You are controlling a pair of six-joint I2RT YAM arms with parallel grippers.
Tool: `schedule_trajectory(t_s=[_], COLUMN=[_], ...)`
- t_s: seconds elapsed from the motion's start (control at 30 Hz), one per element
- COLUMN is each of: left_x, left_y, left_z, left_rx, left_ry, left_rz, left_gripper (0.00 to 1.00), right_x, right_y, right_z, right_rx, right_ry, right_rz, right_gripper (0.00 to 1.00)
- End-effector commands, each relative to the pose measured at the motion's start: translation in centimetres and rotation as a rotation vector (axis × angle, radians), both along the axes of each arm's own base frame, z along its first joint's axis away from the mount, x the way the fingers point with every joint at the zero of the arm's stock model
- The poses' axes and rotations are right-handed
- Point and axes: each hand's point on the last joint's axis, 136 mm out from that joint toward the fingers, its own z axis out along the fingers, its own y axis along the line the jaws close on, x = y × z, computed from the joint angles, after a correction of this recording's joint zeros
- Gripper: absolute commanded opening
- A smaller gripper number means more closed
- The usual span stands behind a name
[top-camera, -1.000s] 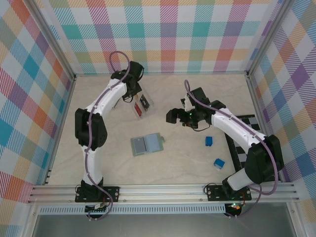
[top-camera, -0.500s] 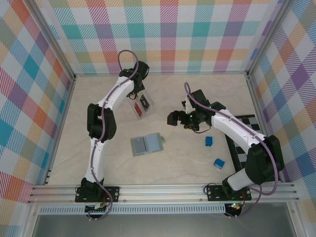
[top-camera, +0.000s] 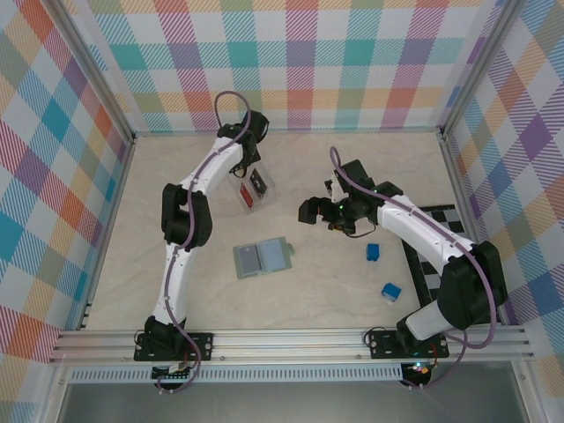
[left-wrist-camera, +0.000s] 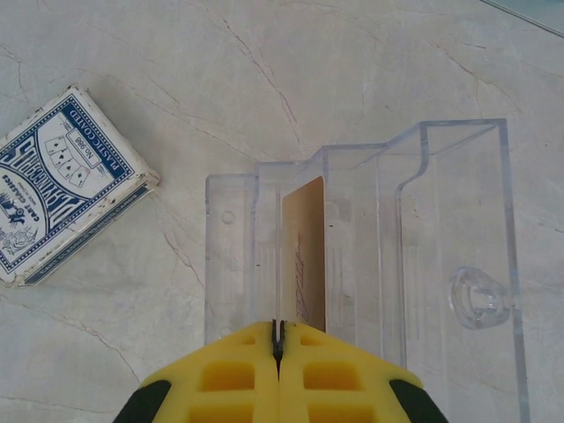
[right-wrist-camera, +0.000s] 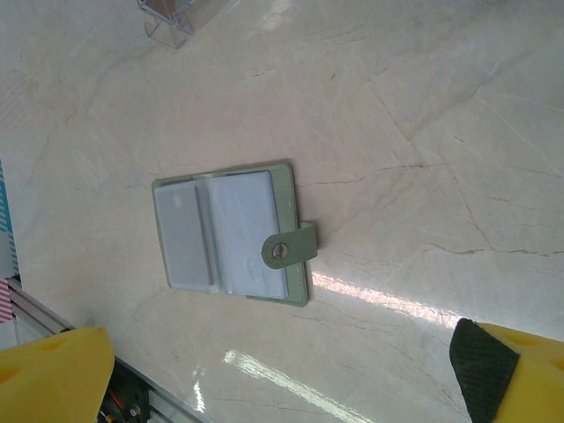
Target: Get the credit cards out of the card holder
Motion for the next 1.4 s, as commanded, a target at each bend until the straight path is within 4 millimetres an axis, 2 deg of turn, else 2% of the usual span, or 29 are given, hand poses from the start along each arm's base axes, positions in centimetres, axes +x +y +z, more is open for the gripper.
schedule_trajectory(t_s=[0.0,0.23,0.37,0.4,0.53,0.6,0.8,1.0,1.13,1.23,1.37], left_x=[0.4,1.1,1.2,1.1,0.8,0.7,0.3,-2.7,-6.0,-8.9,-12.8], left_y=[0.0,0.4,0.0,0.0,0.0,-0.2,-0.7,-0.5,1.4,3.3,5.9], left_z=[-0.3,0.1,-0.6,-0.8,-1.0,-0.7,2.8,6.7,8.2,8.4,7.8], left_rx=[0.036,0.055,0.021,0.020,0.007,-0.002,-0.074,-0.174,-0.231,-0.270,-0.293], left_ry=[0.001,-0.024,-0.006,0.000,0.014,0.011,-0.022,-0.018,-0.020,-0.017,0.004], left_rz=[-0.020,-0.028,-0.038,-0.037,-0.027,-0.030,-0.056,-0.111,-0.107,-0.085,-0.053], left_gripper=[0.00,0.00,0.00,0.02,0.22,0.28,0.40,0.55,0.67,0.76,0.89], right_x=[-0.2,-0.5,-0.5,-0.5,-0.5,-0.4,-0.4,-1.0,-1.8,-2.6,-3.6], right_y=[-0.2,-0.3,-0.4,-0.4,-0.3,-0.2,-0.3,0.6,2.5,4.5,7.7], right_z=[0.6,0.3,0.2,0.2,0.2,0.3,0.4,0.3,0.2,-0.1,-1.3], right_rx=[0.004,-0.003,-0.005,-0.005,-0.003,-0.003,-0.013,-0.083,-0.137,-0.189,-0.272], right_ry=[0.006,0.019,0.023,0.023,0.028,0.023,0.012,-0.032,-0.071,-0.100,-0.115], right_rz=[-0.006,-0.009,-0.010,-0.010,-0.009,-0.009,0.001,0.046,0.102,0.156,0.229], right_gripper=[1.00,1.00,1.00,1.00,1.00,1.00,1.00,0.98,0.96,0.94,0.91])
